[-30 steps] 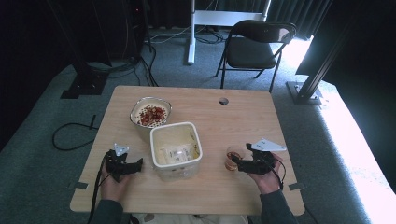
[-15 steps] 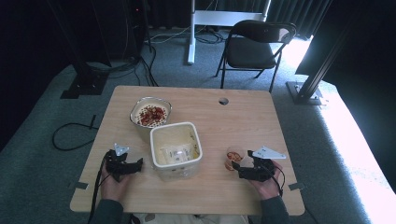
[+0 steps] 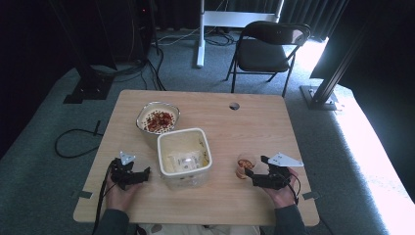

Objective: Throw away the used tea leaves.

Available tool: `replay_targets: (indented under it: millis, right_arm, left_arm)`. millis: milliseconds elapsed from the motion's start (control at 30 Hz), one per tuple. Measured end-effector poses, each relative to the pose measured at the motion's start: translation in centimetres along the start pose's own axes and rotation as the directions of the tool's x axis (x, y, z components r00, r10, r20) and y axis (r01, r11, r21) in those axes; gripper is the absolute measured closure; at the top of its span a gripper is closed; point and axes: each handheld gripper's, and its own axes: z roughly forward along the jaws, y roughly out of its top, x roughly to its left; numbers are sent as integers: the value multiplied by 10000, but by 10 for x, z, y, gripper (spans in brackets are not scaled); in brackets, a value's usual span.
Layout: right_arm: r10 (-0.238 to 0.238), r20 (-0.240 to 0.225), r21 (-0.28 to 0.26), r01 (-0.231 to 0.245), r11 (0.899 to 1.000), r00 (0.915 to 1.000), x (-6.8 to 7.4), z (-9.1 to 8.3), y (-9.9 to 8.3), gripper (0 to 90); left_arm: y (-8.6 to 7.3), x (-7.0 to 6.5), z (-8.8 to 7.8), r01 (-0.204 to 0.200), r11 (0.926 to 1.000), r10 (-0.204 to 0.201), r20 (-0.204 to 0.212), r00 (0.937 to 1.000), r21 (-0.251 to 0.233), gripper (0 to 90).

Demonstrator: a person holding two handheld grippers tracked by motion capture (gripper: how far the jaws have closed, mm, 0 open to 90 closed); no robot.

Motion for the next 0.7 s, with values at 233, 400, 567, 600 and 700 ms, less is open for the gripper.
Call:
replay_targets:
  millis: [233, 400, 567, 600, 700]
  right_arm:
    - [-388, -75, 326, 390, 9987, 9992, 7, 12, -2, 121]
    - [-573, -100, 534, 578, 9969, 9983, 8, 21, -5, 124]
    - [-738, -370, 657, 762, 9949, 9966, 6, 30, -10, 172]
    - [-863, -332, 731, 885, 9934, 9957, 6, 34, -12, 206]
    - [-932, -365, 686, 955, 9931, 9950, 8, 34, -12, 229]
  left_arm:
    - [-3, -2, -4, -208, 9997, 210, 143, 9997, -109, 169]
    - [-3, -2, -4, -213, 9997, 215, 145, 9997, -109, 169]
    - [-3, -2, -4, -214, 9997, 216, 144, 9997, -110, 169]
    - [-3, -2, -4, -211, 9997, 213, 145, 9997, -108, 169]
    - [-3, -2, -4, -211, 9997, 212, 145, 9997, -108, 169]
